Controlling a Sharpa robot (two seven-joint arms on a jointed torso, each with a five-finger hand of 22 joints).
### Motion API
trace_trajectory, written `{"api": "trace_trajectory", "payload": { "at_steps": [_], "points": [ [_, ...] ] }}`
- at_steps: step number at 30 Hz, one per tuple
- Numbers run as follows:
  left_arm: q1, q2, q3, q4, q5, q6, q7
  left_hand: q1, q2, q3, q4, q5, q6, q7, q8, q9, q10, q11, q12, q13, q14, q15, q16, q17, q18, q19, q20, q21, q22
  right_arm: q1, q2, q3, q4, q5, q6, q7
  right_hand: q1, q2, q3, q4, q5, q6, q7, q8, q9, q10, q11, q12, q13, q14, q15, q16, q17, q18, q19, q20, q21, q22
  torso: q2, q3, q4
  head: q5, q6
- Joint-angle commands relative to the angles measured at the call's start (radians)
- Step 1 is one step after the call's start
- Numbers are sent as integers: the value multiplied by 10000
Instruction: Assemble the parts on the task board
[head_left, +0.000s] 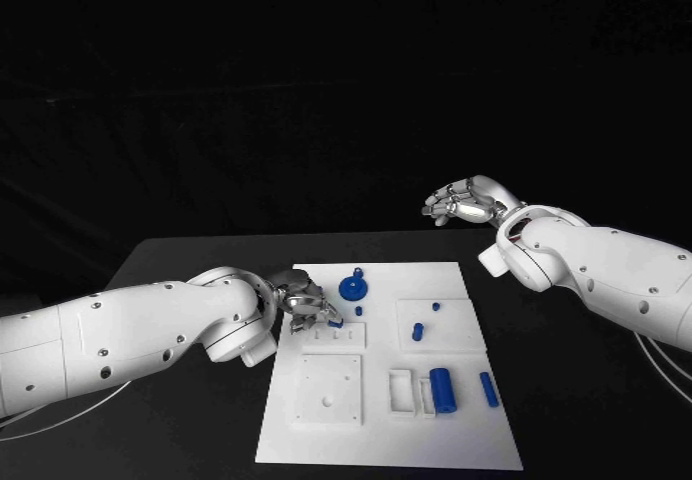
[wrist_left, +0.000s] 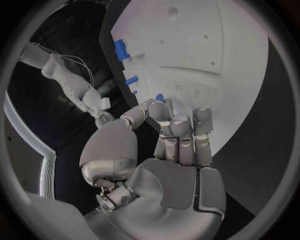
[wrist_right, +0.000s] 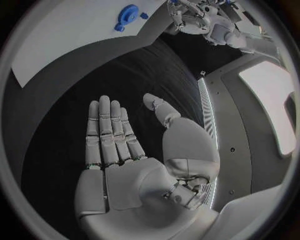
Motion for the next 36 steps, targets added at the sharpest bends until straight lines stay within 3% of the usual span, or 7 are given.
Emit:
{"api": "trace_trajectory", "payload": {
  "at_steps": [1, 6, 12, 16, 25, 36],
  "points": [
    [-62, 56, -14, 54, -436, -69, -46, -38, 160, -14, 3, 69, 1528, -886, -35, 2873, -172, -219, 120, -22, 454, -483, 92, -25, 186, 124, -1212, 88, 18, 13, 36, 8, -29, 274, 379, 336, 157, 102, -92, -4, 20, 58, 6, 6, -146, 309, 104, -781, -1026, -94, 132, -445, -324, -87, -302, 136, -186, -66, -24, 21, 1, 28, -73],
    [-172, 210, -54, -88, -638, -35, -92, -89, 190, -13, -15, 112, 1574, -905, -59, 2930, -196, -239, 248, -46, 463, -503, 166, -42, 209, 159, -1213, 112, 28, 24, 30, 8, -11, 273, 380, 343, 205, 125, -144, 20, -11, 134, -9, 48, -243, 489, 107, -1020, -1479, -50, 143, -587, -449, -31, -345, 219, -237, -94, -19, 4, 28, 25, -128],
    [-286, 325, -105, -222, -837, -77, -152, -175, 215, -15, -33, 160, 1674, -940, -61, 3024, -220, -272, 477, -76, 480, -529, 318, -55, 233, 180, -1204, 158, 60, 25, 37, 8, 12, 273, 391, 351, 237, 124, -159, 18, -25, 148, -11, 56, -286, 545, 110, -1087, -1636, -37, 150, -634, -490, -5, -365, 252, -263, -110, -12, 5, 14, 46, -161],
    [-309, 338, -107, -260, -948, -86, -149, -208, 226, -12, -36, 176, 1714, -954, -51, 3057, -234, -285, 570, -92, 480, -535, 379, -62, 241, 175, -1201, 178, 78, 25, 28, 8, 31, 273, 387, 347, 246, 119, -170, 18, -32, 146, -10, 56, -305, 564, 112, -1111, -1696, -33, 153, -652, -506, 4, -374, 265, -275, -118, 0, -15, -1, 35, -196],
    [-369, 428, -107, -419, -1075, -169, -175, -228, 239, -2, -45, 199, 1736, -963, -49, 3084, -253, -294, 649, -113, 474, -542, 427, -73, 251, 176, -1201, 199, 95, 25, 11, 8, 150, 33, 428, 287, 433, 47, -195, -9, -114, 149, -9, 64, -375, 621, 121, -1183, -1912, -27, 163, -714, -556, 50, -416, 311, -321, -144, -22, -3, 26, 29, -163],
    [-399, 443, -107, -465, -1222, -143, -283, -230, 219, 4, -56, 195, 1720, -960, -65, 3087, -275, -289, 664, -129, 459, -544, 429, -86, 255, 171, -1200, 205, 102, 25, 19, 8, 261, -122, 452, 275, 597, -25, -227, -13, -349, 123, 3, 56, -416, 582, 173, -1242, -2031, -93, 198, -779, -593, 48, -515, 348, -390, -175, -19, 8, 8, 47, -244]
  ]
}}
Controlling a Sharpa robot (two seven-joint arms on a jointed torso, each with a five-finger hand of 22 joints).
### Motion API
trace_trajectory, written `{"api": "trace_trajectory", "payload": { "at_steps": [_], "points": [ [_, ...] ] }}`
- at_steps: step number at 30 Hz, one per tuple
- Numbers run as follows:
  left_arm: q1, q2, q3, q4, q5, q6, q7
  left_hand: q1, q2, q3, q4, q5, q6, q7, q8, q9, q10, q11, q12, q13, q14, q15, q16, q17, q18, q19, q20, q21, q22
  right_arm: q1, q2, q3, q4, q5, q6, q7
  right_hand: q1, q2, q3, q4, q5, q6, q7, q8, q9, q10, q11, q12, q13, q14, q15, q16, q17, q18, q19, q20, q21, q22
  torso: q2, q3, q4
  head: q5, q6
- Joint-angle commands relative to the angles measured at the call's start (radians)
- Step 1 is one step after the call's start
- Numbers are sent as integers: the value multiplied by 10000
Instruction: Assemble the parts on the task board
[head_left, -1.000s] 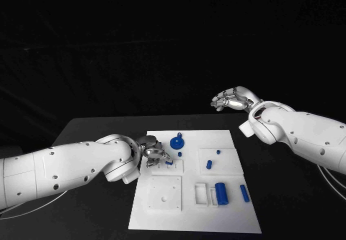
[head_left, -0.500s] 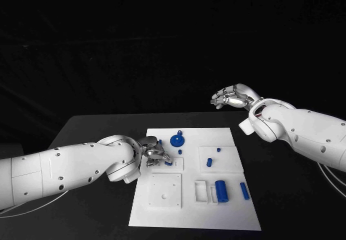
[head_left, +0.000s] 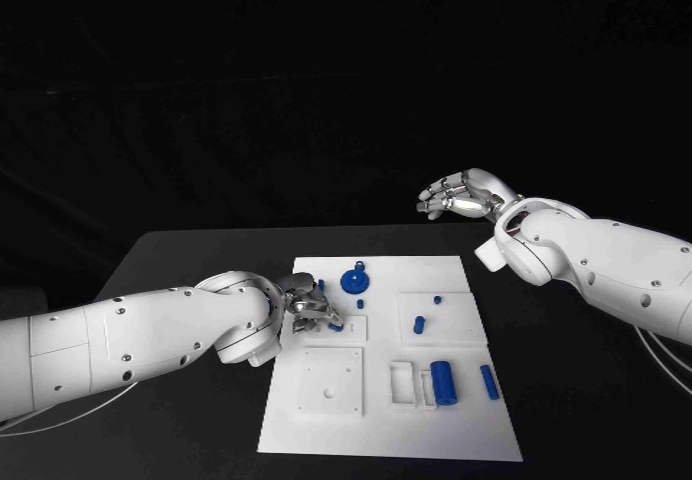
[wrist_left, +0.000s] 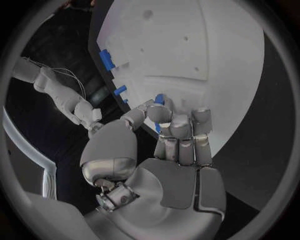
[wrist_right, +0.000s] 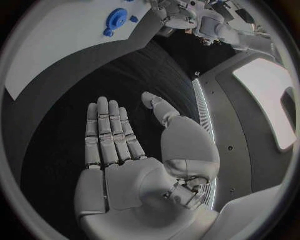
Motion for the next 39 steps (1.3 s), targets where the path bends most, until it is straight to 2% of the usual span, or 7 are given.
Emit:
{"api": "trace_trajectory", "payload": {
  "at_steps": [1, 10, 19, 20, 21, 24, 39],
  "points": [
    [-2, 21, 4, 7, -212, -40, -80, -30, 98, 35, -28, 56, 1719, -960, 10, 2579, -241, -256, 33, -11, 477, -521, 64, -12, 95, 87, -1150, 66, 10, 6, 1, 8, 39, -250, 120, 98, 137, 11, -78, -2, -98, 47, 9, 54, -19, 32, 63, -65, -47, -41, 67, -67, -22, 47, -81, 23, -72, -18, -4, 8, -1, 0, -48],
    [-15, 38, 4, -55, -296, -23, -135, -60, 124, 44, -4, 57, 1726, -959, 2, 2590, -256, -256, 78, -36, 469, -523, 84, -30, 98, 86, -1147, 81, 22, 5, -3, 8, 99, -303, 115, 112, 163, 12, -134, 9, -127, 55, 10, 62, -56, 0, 92, -112, -164, -90, 96, -121, -55, 51, -150, 62, -127, -45, -6, 11, -4, 22, -31],
    [-23, 32, 4, -25, -303, 349, -148, -68, 98, 52, -36, 101, 1749, -966, 2, 2610, -263, -263, 154, -65, 470, -529, 129, -48, 110, 88, -1149, 108, 43, 5, 5, 8, 101, -305, 146, 102, 172, 16, -145, 10, -121, 57, 10, 65, -68, -1, 96, -119, -197, -95, 100, -131, -63, 56, -162, 72, -140, -52, -2, 8, -1, 41, -24],
    [-23, 35, 4, -21, -303, 398, -154, -69, 77, 60, -61, 220, 1761, -971, 1, 2621, -272, -264, 197, -83, 468, -532, 154, -60, 117, 89, -1149, 122, 54, 5, 10, 8, 109, -305, 147, 102, 176, 18, -145, 9, -118, 58, 9, 66, -70, 0, 96, -120, -201, -96, 100, -132, -64, 57, -164, 73, -142, -53, -2, 9, 0, 44, -24],
    [-23, 38, 3, -15, -303, 430, -160, -69, 41, 66, -100, 505, 1779, -973, 3, 2638, -285, -270, 248, -105, 465, -536, 185, -74, 123, 92, -1147, 138, 65, 5, 11, 8, 120, -306, 152, 101, 179, 20, -146, 9, -113, 58, 9, 66, -72, 0, 96, -121, -206, -96, 101, -134, -65, 59, -165, 74, -143, -54, -2, 9, -1, 44, -28],
    [-24, 42, 3, 4, -305, 533, -188, -76, 31, 53, -126, 584, 1787, -978, 0, 2650, -299, -273, 292, -132, 461, -541, 211, -91, 129, 96, -1146, 148, 72, 4, 9, 8, 164, -307, 167, 93, 187, 24, -149, 10, -86, 59, 9, 67, -81, 0, 100, -125, -231, -99, 103, -141, -70, 63, -172, 82, -152, -59, -3, 6, -2, 38, -38],
    [-26, 36, 0, 22, -422, 598, -166, -167, 41, -42, -83, 386, 1869, -996, 1, 2692, -327, -288, 482, -225, 461, -545, 328, -149, 146, 109, -1139, 176, 86, 4, 37, 7, 187, -311, 183, 81, 202, 29, -168, 14, -8, 58, 13, 70, -118, -12, 114, -145, -322, -114, 115, -169, -91, 77, -206, 112, -189, -80, -3, 3, 2, 41, -41]
  ]
}}
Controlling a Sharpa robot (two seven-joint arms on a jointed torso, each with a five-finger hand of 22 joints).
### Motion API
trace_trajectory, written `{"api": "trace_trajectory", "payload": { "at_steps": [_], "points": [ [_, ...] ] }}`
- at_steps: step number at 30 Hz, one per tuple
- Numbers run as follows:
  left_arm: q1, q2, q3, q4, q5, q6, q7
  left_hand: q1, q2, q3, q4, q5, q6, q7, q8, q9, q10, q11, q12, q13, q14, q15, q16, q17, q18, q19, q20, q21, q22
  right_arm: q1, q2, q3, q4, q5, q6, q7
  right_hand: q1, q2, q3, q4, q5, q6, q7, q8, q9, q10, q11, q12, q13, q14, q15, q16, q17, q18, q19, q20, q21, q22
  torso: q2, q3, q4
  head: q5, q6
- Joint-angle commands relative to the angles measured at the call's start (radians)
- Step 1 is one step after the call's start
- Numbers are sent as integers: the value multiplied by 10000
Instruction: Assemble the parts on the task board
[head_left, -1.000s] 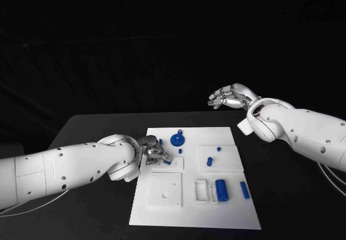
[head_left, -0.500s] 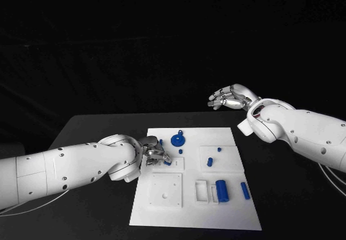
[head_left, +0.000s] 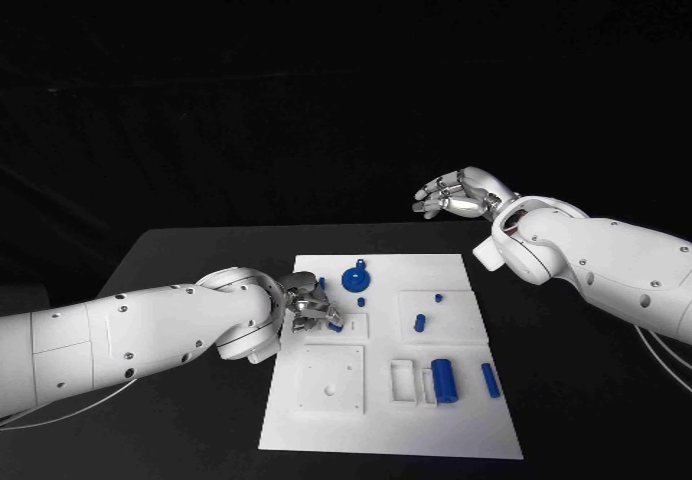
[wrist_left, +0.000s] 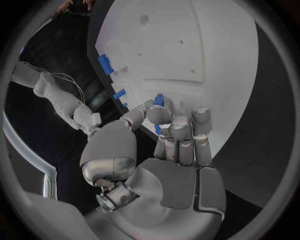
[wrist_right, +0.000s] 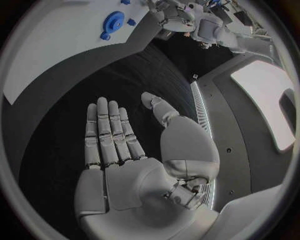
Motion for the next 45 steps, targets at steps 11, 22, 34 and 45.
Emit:
{"api": "trace_trajectory", "payload": {
  "at_steps": [11, 22, 34, 45],
  "points": [
    [-75, -106, -28, 234, -147, -408, 181, -77, 178, -26, 97, -41, 1877, -1000, 24, 1627, -360, -298, 149, -85, 437, -552, 99, -53, 162, 71, -1104, 31, 15, 4, -17, 7, 5, -92, 86, 106, 66, 0, -76, -6, 119, 63, 15, 65, -36, 22, 85, -73, -79, -46, 46, -85, -32, 88, -102, 9, -60, -29, 9, -10, -7, 7, 47],
    [-137, -334, -29, 575, -334, -1599, 483, -21, 182, 3, 36, -25, 1891, -1006, 19, 1639, -374, -304, 199, -124, 432, -558, 131, -76, 175, 78, -1108, 48, 25, 4, -72, 7, 15, -76, 73, 108, 8, 21, -103, 5, 174, 74, 13, 74, -60, 19, 92, -78, -141, -54, 54, -101, -45, 102, -116, 30, -79, -40, -3, 3, 2, -9, 33],
    [-189, -423, -30, 678, -319, -2114, 539, -17, 187, 20, 80, -99, 1898, -1006, 1, 1638, -393, -306, 244, -165, 424, -560, 153, -107, 179, 98, -1105, 67, 32, 3, -65, 6, 8, -73, 87, 104, -8, 19, -116, -1, 192, 78, 12, 78, -76, 7, 99, -86, -181, -73, 63, -119, -56, 109, -135, 41, -95, -47, 0, 8, -5, 10, 34],
    [-409, -278, -33, 569, -638, -2495, 585, -7, 181, 32, 95, -112, 1908, -1010, -3, 1640, -395, -310, 270, -182, 423, -564, 167, -119, 183, 107, -1106, 76, 36, 3, -70, 6, 16, -73, 112, 107, -19, 13, -130, -4, 205, 81, 11, 82, -96, -13, 110, -96, -232, -100, 76, -141, -70, 115, -168, 56, -119, -55, 0, 5, -4, 20, 28]
  ]
}}
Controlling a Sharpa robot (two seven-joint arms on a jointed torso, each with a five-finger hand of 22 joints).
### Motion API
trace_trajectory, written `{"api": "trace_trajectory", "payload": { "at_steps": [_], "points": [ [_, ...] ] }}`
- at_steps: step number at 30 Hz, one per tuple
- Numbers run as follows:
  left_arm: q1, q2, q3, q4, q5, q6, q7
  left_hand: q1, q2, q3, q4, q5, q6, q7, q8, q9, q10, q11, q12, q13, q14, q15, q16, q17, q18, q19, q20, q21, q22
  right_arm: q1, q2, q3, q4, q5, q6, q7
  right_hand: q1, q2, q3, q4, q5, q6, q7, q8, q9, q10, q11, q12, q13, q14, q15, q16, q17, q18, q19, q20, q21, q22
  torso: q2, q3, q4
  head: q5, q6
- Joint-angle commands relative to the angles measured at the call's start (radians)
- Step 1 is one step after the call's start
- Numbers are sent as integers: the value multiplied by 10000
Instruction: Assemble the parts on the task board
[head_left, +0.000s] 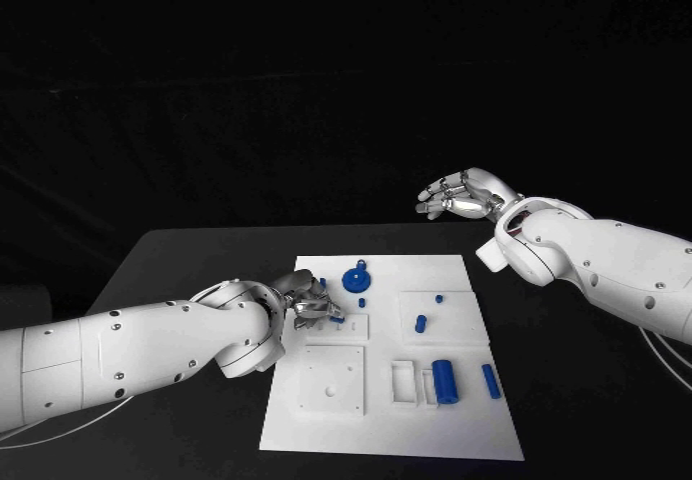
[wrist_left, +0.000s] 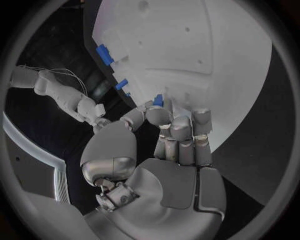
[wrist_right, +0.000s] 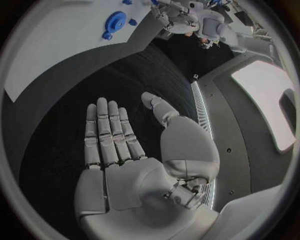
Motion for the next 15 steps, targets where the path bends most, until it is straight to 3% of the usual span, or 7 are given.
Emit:
{"api": "trace_trajectory", "payload": {
  "at_steps": [1, 15],
  "points": [
    [-64, 47, -2, -30, -313, -421, 168, 115, 96, 44, 29, -33, 1910, -1010, 68, 1274, -393, -310, 69, -20, 455, -529, 55, -13, 184, 91, -1127, 39, 17, 4, -2, 7, 12, -66, 110, 102, -19, 13, -77, -3, 50, 82, 11, 60, -12, -15, 39, -63, -17, -34, 11, -63, -10, 115, -62, 19, -43, -18, 4, -8, 0, -8, 5],
    [-211, 63, -3, -17, -850, -596, 231, 145, 61, 64, 42, -42, 1928, -1018, 64, 1279, -397, -318, 115, -45, 460, -538, 86, -31, 195, 115, -1132, 63, 27, 4, -41, 7, 35, -66, 231, 23, -25, 13, -101, -4, 53, 85, 10, 68, -44, -59, 61, -86, -101, -91, 38, -105, -34, 119, -126, 45, -86, -32, 8, -13, 6, -27, -35]
  ]
}}
